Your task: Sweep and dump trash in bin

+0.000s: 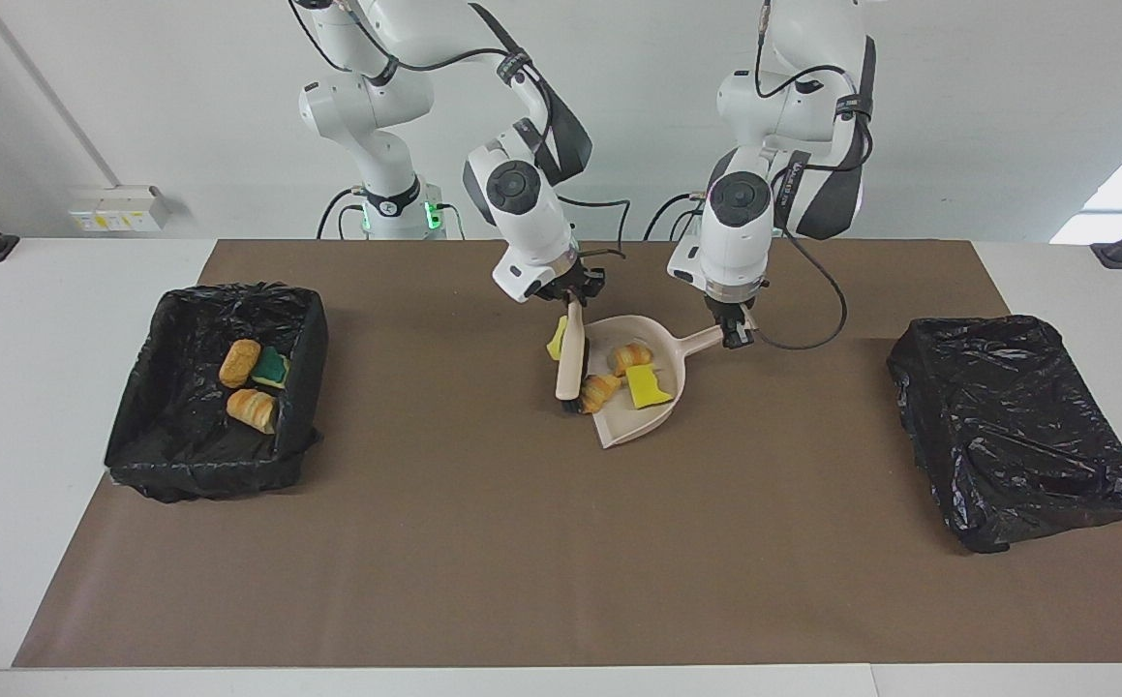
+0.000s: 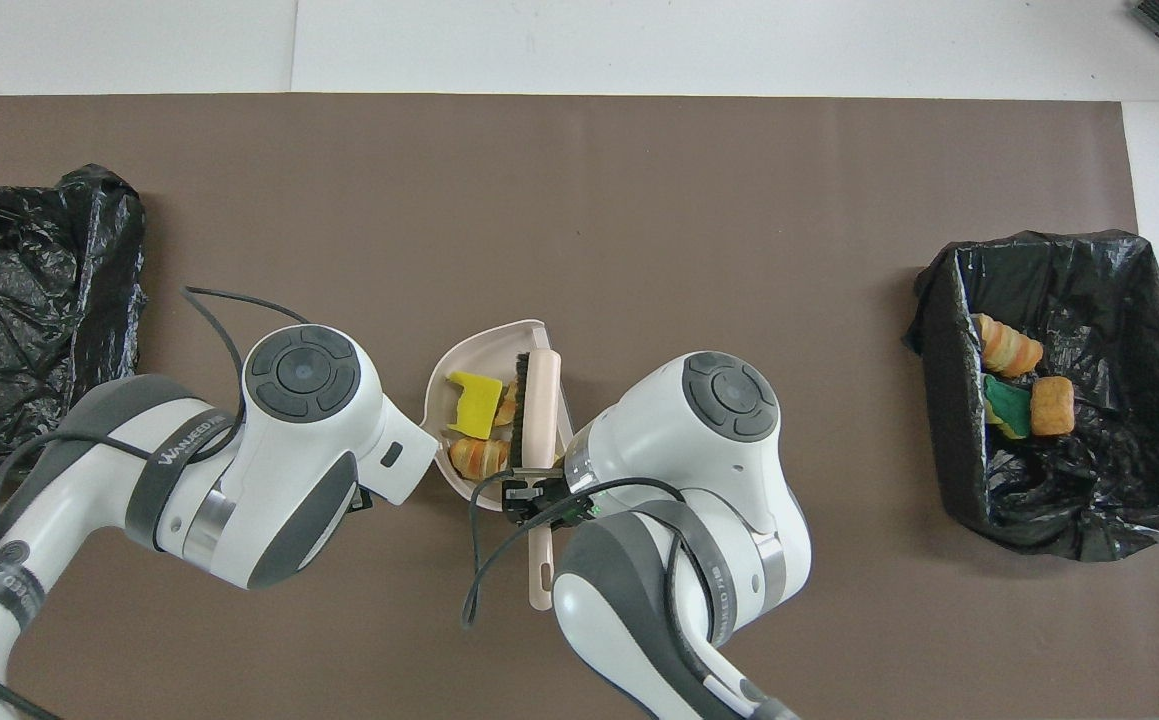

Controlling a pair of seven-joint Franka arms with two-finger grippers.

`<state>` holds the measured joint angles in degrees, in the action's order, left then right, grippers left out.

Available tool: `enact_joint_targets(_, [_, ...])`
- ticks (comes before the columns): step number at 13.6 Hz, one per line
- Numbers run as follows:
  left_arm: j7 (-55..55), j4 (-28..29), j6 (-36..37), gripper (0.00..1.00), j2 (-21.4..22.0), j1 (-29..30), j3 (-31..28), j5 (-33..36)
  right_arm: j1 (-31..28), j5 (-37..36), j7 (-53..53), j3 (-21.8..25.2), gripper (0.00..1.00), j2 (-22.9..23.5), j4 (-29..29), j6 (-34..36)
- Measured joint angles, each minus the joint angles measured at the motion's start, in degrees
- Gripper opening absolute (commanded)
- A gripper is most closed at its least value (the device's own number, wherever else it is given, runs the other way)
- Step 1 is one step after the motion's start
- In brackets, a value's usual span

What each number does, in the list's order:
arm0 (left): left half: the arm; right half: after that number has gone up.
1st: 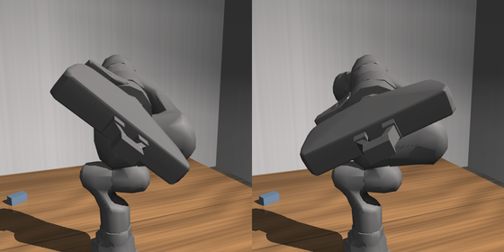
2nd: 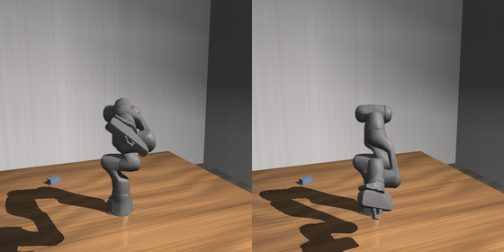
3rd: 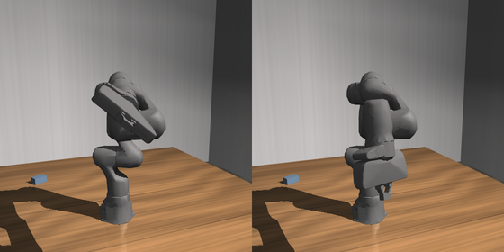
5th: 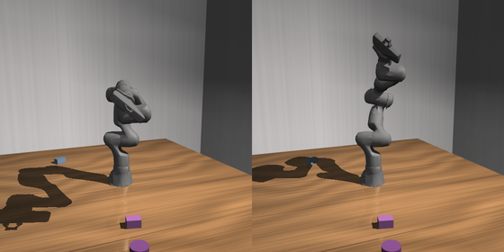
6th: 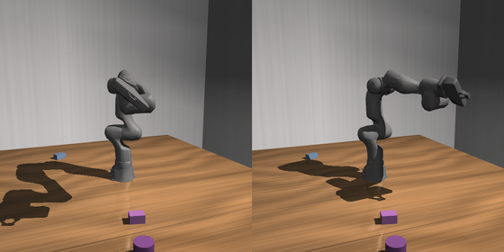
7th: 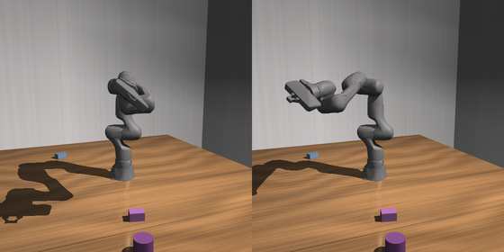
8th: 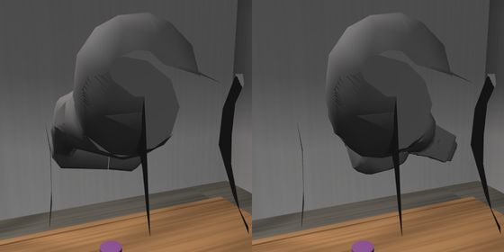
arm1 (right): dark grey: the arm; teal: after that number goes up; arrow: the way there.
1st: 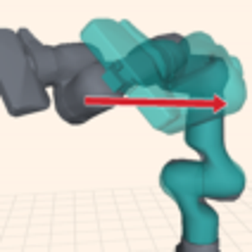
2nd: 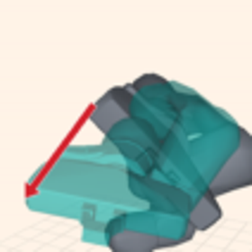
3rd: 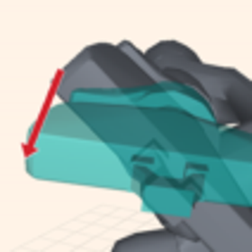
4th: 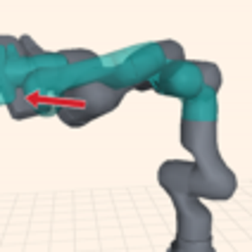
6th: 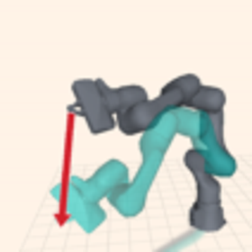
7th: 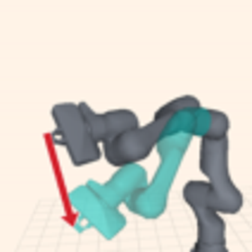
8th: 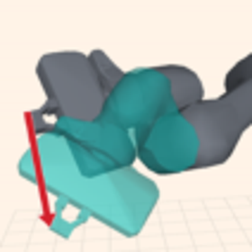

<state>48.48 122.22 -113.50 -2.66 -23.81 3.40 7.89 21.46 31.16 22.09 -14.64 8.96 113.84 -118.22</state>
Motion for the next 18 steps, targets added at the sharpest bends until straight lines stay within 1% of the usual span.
enact_joint_targets(1, [-0.01,0.0,0.0,0.0,0.0,0.0,0.0,0.0,-1.52,-0.93,-0.29,0.22,0.0,-1.05,-0.66,3.2])
enact_joint_targets(4, [-0.07,0.0,-0.15,0.0,-0.01,0.01,-0.11,-2.29,-6.33,-8.6,-1.07,0.4,0.0,-4.45,-2.27,11.82])
enact_joint_targets(6, [-0.13,-0.03,-0.3,0.0,-0.02,0.16,-0.25,-4.0,-6.93,-15.37,-1.1,0.43,0.0,-5.27,-3.85,15.77])
enact_joint_targets(7, [-0.14,-0.11,-0.49,0.0,-0.02,0.47,-0.46,-6.12,-6.92,-19.03,-1.1,0.42,0.0,-5.36,-4.86,17.43])
enact_joint_targets(9, [-0.13,-0.47,-0.92,0.0,-0.01,1.83,-0.76,-9.21,-6.85,-23.81,-1.1,0.3,0.0,-5.4,-6.02,19.11])
enact_joint_targets(12, [-0.13,-1.78,-1.47,0.0,0.55,4.96,-0.96,-10.03,-6.74,-24.5,-1.1,-0.02,0.0,-5.46,-6.03,19.26])
enact_joint_targets(14, [-0.13,-2.93,-1.48,0.0,1.77,7.9,-1.04,-10.08,-6.46,-24.5,-1.03,-0.14,0.0,-5.7,-5.65,19.27])
enact_joint_targets(16, [0.02,-3.34,-1.42,0.0,3.64,11.4,-1.21,-10.09,-5.5,-24.46,-0.29,-0.3,0.0,-6.73,-4.12,19.06])
enact_joint_targets(18, [1.08,-3.45,-1.32,0.0,5.48,15.26,-1.62,-10.09,-2.43,-23.25,3.19,-0.46,0.0,-8.52,-1.05,17.0])
